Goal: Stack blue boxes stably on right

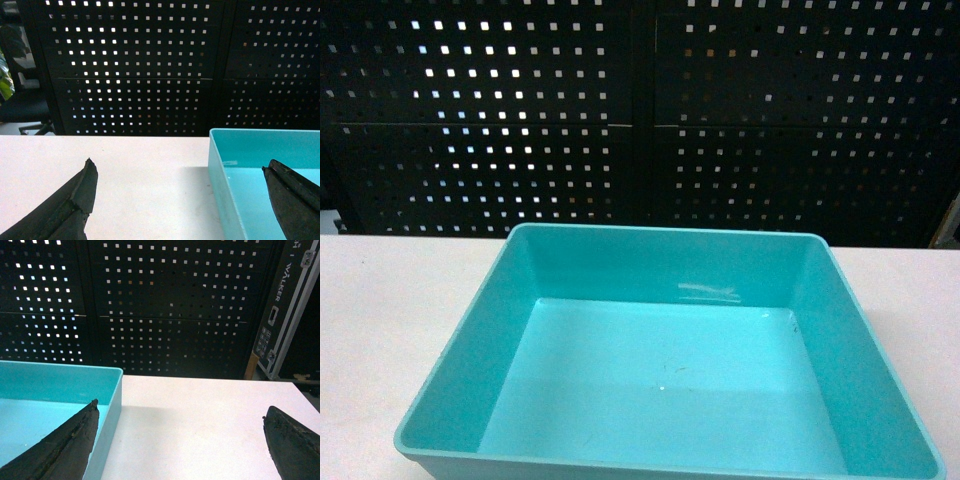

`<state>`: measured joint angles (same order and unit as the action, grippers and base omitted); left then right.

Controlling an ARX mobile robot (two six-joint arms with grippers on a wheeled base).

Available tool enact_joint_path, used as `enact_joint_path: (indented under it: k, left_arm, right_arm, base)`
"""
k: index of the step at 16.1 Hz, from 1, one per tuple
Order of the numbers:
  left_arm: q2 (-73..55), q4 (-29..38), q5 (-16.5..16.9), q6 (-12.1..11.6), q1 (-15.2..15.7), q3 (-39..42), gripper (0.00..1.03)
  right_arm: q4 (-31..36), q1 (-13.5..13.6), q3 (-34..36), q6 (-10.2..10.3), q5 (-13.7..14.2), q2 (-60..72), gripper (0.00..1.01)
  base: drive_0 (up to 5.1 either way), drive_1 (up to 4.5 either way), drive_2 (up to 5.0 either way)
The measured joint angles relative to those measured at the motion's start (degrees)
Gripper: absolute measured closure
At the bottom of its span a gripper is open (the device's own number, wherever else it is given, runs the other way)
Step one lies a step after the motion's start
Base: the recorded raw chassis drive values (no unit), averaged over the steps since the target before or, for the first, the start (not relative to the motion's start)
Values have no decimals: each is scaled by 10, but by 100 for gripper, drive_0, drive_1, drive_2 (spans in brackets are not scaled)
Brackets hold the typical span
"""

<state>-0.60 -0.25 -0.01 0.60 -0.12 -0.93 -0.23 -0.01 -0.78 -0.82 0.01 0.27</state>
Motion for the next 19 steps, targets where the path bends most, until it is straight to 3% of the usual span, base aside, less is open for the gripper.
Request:
enact_joint_path:
  k: [17,18,19]
  left_arm:
    - [0,2,-5,-2,-3,0,5]
    - [-2,18,-41,-11,-26,1,5]
    - [-13,47,-91,-16,-94,1,5]
  right_arm:
    - [0,0,0,0,0,0,3]
    - [0,0,0,0,0,0,3]
    - [2,-1,0,0,-2,1,3]
  base:
    - [0,0,0]
    - [0,0,0]
    - [0,0,0]
